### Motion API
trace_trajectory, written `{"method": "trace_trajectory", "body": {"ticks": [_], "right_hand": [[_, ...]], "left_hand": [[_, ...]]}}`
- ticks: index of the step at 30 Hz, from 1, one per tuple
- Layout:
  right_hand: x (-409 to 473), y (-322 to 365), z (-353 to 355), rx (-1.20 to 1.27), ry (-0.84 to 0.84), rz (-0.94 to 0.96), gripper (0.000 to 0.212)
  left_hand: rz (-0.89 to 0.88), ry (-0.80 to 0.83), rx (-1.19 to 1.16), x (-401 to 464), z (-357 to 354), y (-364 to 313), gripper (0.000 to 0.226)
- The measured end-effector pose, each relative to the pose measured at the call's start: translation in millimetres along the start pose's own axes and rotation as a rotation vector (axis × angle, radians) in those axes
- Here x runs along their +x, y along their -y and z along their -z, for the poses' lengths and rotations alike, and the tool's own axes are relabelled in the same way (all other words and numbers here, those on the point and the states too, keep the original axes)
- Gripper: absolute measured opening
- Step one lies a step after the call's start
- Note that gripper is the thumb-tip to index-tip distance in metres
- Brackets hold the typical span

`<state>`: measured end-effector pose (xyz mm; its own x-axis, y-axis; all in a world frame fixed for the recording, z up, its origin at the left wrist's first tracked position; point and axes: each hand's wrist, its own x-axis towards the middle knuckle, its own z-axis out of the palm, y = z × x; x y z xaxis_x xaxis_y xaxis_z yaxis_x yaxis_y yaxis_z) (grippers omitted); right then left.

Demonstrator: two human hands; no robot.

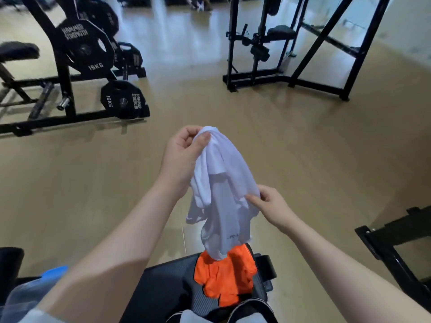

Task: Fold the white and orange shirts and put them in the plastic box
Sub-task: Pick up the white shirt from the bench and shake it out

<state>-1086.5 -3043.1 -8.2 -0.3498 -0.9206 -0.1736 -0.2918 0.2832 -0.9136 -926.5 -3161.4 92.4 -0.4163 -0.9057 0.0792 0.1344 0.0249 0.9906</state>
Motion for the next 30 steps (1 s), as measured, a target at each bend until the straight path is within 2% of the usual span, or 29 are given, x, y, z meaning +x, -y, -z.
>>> {"method": "trace_trajectory", "body": {"ticks": [2, 6, 8, 10, 13, 15, 18, 22, 24, 26, 28, 30], "right_hand": [[1, 8, -1, 0.008, -0.087, 0.008, 0.041], [4, 34, -9, 0.089, -0.096, 0.017, 0.032], [8, 43, -16, 0.128, -0.105, 0.008, 0.036], [11, 52, -24, 0.143, -0.116, -0.009, 0.029], [13, 64, -34, 0.221, -0.11, -0.037, 0.025], [14, 73, -37, 0.302, -0.11, -0.048, 0.021], [16, 86, -32, 0.449, -0.069, -0.112, 0.015], [17, 99, -18, 0.568, -0.08, -0.13, 0.016], [19, 98, -9, 0.626, -0.147, -0.124, 0.019], [20, 89, 1, 0.665, -0.181, -0.11, 0.024], [13, 77, 5, 0.685, -0.122, -0.112, 0.018], [-1, 60, 5, 0.63, -0.057, -0.165, 0.013]], "left_hand": [[0.023, -0.081, 0.045, 4, 13, 10, 0.013], [0.151, -0.123, 0.321, 6, 33, 45, 0.012], [0.13, -0.098, 0.43, 1, 35, 56, 0.01], [0.097, 0.032, 0.476, -11, 32, 62, 0.01], [0.154, 0.311, 0.45, -35, 24, 70, 0.007], [0.196, 0.403, 0.441, -46, 19, 78, 0.011], [0.247, 0.396, 0.474, -53, 8, 87, 0.024], [0.183, 0.278, 0.584, -57, -6, 90, 0.034], [0.2, 0.246, 0.502, -61, -12, 85, 0.033], [0.318, 0.193, 0.26, -62, -20, 74, 0.027], [0.474, 0.098, -0.039, -59, -30, 61, 0.019], [0.557, 0.012, -0.248, -51, -40, 52, 0.016]]}}
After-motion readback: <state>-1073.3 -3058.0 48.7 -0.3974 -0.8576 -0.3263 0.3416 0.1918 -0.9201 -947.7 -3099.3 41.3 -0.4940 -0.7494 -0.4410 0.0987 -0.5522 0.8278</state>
